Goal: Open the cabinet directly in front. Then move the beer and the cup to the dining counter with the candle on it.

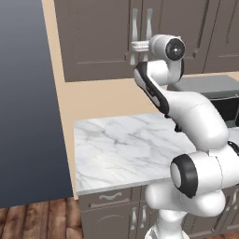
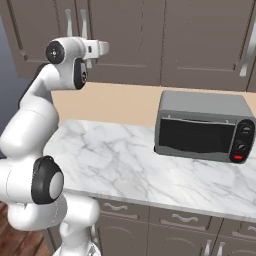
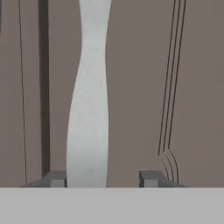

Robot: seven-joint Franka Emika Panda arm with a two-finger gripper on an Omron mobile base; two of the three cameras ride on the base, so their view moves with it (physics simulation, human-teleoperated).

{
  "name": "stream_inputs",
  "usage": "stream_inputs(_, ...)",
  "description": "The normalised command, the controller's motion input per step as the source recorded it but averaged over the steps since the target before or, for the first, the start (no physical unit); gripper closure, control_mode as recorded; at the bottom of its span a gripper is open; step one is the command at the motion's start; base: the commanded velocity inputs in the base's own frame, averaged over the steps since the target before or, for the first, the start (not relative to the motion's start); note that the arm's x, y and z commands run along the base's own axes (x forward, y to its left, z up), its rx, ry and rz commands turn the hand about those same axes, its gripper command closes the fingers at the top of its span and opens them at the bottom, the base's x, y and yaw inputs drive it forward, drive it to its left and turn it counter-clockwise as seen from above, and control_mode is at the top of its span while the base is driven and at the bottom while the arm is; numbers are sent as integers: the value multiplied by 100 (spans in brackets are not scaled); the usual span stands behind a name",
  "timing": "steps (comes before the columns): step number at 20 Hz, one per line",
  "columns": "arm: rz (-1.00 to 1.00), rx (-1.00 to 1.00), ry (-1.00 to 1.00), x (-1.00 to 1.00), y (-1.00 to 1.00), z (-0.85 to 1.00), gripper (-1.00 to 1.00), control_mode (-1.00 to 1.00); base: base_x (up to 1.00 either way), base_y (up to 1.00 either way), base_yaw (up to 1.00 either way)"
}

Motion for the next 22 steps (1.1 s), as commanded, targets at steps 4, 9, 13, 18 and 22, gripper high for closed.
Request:
stream_inputs(4,0,0,-2,-5,0,1,100,-100,0,0,0)
stream_inputs(9,-9,0,-11,-72,-42,12,100,-100,0,0,0)
stream_inputs(13,-17,0,-13,-100,-81,20,100,-100,0,0,0)
stream_inputs(18,-21,0,-7,-100,-97,23,100,-100,0,0,0)
stream_inputs(22,-23,0,-2,-100,-100,22,100,-100,0,0,0)
